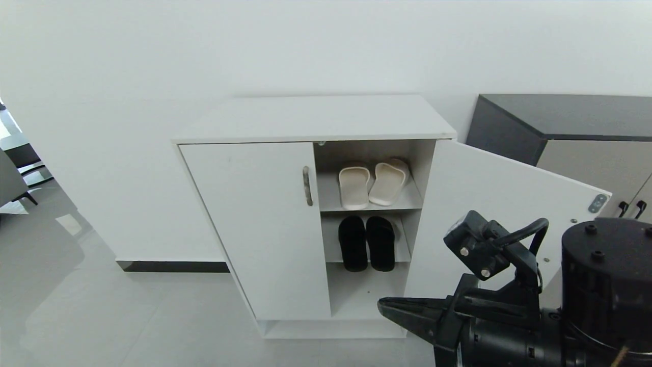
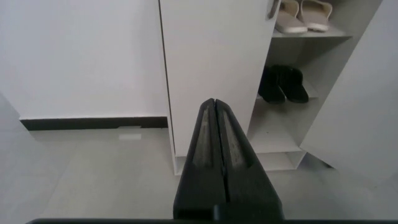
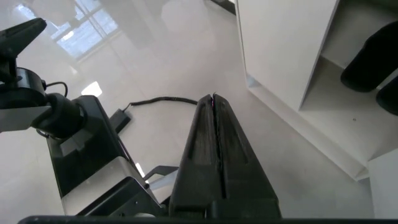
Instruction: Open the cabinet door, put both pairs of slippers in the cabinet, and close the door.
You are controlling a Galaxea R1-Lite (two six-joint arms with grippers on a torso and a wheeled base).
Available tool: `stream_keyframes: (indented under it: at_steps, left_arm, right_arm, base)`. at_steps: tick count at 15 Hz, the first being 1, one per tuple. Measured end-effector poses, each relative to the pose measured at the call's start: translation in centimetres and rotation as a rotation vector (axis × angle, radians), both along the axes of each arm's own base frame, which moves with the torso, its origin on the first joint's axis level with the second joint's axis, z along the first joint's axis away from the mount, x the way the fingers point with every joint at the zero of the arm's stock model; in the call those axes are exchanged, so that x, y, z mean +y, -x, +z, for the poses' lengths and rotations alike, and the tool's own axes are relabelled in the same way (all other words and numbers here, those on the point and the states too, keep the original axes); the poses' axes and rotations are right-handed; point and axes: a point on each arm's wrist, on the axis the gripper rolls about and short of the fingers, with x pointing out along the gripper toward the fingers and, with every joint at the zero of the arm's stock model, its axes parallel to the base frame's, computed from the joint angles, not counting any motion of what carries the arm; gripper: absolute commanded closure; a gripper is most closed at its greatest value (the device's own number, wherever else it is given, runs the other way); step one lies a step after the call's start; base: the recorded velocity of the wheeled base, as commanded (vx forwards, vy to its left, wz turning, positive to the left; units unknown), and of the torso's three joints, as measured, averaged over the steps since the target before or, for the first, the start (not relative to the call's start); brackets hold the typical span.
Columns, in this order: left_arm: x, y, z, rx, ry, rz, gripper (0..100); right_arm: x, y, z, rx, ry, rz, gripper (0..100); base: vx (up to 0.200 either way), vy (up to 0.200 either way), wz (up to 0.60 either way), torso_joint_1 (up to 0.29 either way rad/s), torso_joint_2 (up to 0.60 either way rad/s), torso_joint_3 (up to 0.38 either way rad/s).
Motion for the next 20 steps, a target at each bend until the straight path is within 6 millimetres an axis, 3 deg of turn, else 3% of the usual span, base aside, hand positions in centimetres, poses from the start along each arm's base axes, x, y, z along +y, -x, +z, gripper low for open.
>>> stream_keyframes:
  at_steps: [20]
  left_arm:
    - [0.0, 0.0, 0.01, -0.001, -0.001, 0.0, 100]
  right_arm:
    - [0.16, -0.09, -0.67, 0.008, 0.021, 0.003, 100]
  base:
    - [0.0, 0.0, 0.0, 0.238, -0.52, -0.282]
